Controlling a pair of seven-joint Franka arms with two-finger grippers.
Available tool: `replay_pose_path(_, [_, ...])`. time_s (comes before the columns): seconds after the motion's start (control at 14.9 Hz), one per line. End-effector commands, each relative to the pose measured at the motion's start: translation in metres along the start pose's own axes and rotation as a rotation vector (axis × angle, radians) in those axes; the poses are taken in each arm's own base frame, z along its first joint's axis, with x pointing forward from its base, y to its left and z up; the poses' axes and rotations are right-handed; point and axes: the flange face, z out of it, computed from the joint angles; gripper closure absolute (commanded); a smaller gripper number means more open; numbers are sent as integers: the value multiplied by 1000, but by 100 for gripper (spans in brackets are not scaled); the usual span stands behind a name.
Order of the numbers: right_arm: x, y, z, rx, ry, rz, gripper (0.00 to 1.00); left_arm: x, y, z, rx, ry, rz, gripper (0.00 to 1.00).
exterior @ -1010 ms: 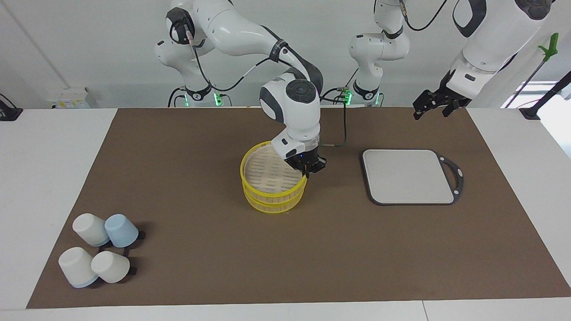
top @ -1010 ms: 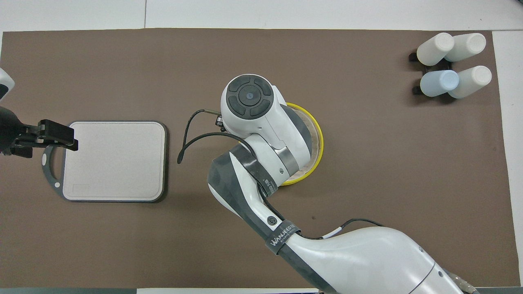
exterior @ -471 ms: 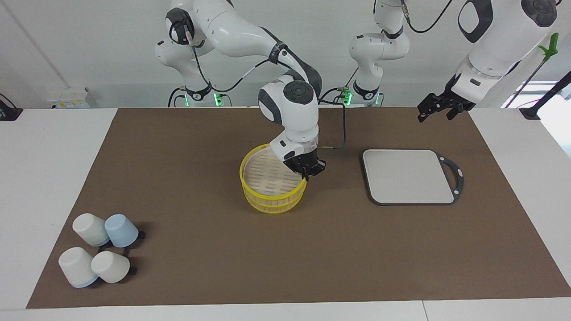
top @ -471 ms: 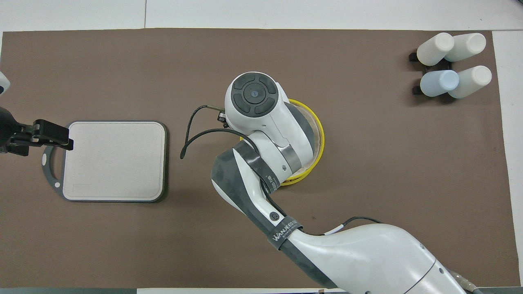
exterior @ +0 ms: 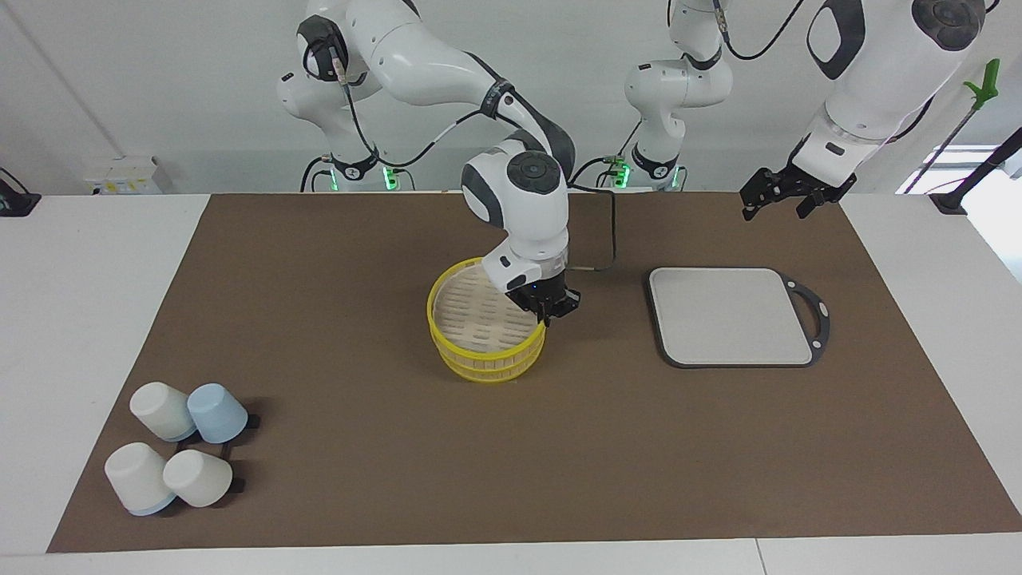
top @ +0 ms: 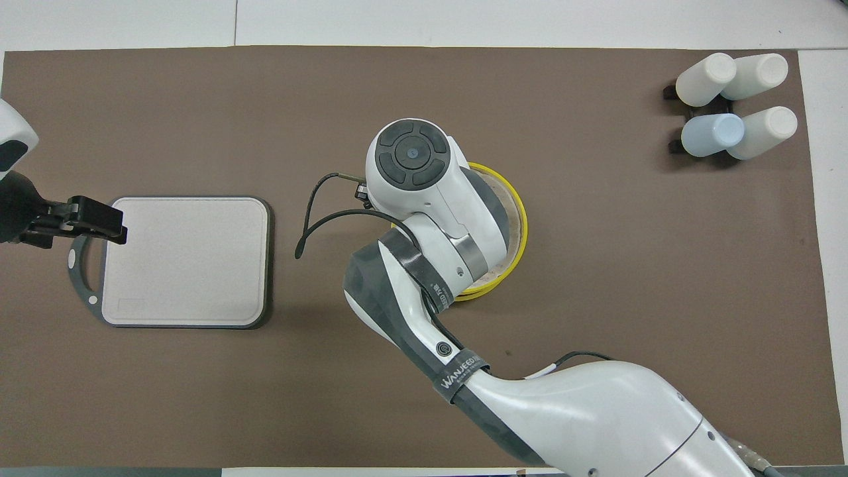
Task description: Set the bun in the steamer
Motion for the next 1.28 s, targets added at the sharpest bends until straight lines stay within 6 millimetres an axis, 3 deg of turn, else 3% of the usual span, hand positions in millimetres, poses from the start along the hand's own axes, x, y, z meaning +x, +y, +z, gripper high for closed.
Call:
replay_pose_path(0.0, [-8,0,3,-4,-5,-3,100,0,-8,-2,3,14,9,0])
replay_pose_path(0.47, [-17,6,14,-21,-14,-11,100,-4,-10,-9,22,48,11,0])
replay_pose_path(1.01, [-20,4,13,-21,-14,-17,100,-7,-7,-11,22,51,31,0])
replay_pose_path(1.14, [-21,4,12,-21,-14,-16,13,-7,-16,-13,20,55,16,0])
replay_pose_path(1.21, [-21,3,8,-22,-12,-20,0,-9,-14,-12,20,46,16,0])
